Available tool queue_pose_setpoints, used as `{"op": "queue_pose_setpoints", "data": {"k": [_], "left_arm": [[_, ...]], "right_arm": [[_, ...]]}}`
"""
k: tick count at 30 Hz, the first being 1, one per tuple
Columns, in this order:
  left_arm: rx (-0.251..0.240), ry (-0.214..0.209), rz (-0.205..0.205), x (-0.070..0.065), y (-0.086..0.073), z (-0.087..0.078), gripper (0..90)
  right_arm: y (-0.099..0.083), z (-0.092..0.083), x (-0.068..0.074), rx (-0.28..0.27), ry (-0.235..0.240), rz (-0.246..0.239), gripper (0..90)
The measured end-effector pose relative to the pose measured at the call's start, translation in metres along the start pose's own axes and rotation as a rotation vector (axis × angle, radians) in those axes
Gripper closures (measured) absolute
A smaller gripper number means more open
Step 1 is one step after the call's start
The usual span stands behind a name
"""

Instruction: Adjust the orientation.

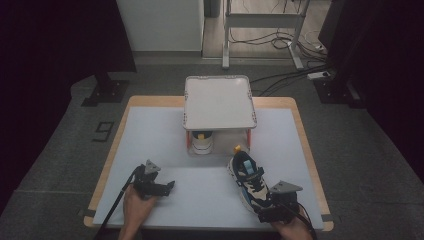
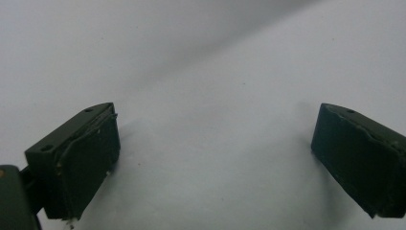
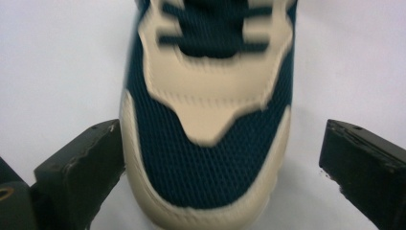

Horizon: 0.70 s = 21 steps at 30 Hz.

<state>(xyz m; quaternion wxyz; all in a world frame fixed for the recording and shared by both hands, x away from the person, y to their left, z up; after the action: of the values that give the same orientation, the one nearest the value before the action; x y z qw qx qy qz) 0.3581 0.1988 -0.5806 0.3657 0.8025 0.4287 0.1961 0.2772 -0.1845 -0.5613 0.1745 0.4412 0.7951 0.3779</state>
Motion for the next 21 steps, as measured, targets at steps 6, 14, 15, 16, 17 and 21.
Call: {"op": "queue_pose_setpoints", "data": {"k": [6, 14, 15, 16, 17, 21], "left_arm": [[0.000, 0.000, 0.000, 0.000, 0.000, 0.000, 2.7], [0.000, 0.000, -0.002, 0.000, 0.000, 0.000, 2.5], [0.000, 0.000, -0.002, 0.000, 0.000, 0.000, 2.6], [0.001, -0.001, 0.000, 0.000, 0.000, 0.000, 2.6], [0.001, -0.001, -0.001, 0.000, 0.000, 0.000, 2.5], [0.002, -0.002, -0.002, 0.000, 0.000, 0.000, 2.5]], "right_arm": [[-0.005, -0.004, -0.021, -0.019, -0.027, 0.043, 3.4], [-0.002, -0.004, -0.085, -0.043, -0.161, 0.118, 4.9], [0.000, -0.003, -0.093, -0.046, -0.177, 0.128, 5.7], [0.002, -0.001, -0.100, -0.045, -0.190, 0.140, 5.9], [0.004, 0.001, -0.106, -0.049, -0.200, 0.152, 6.1], [0.015, 0.013, -0.127, -0.057, -0.237, 0.180, 7.1]]}}
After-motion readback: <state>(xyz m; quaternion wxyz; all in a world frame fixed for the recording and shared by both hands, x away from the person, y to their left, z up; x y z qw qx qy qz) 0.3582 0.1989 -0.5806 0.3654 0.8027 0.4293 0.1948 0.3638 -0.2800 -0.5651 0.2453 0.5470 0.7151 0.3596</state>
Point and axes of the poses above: each handheld gripper's, and its own axes: z roughly forward along the jaws, y roughly out of its top, x roughly to its left, the point moved 7 cm from there along z, roughly forward along the jaws, and after that the axes turned 7 degrees about -x, right-handed, at the moved point
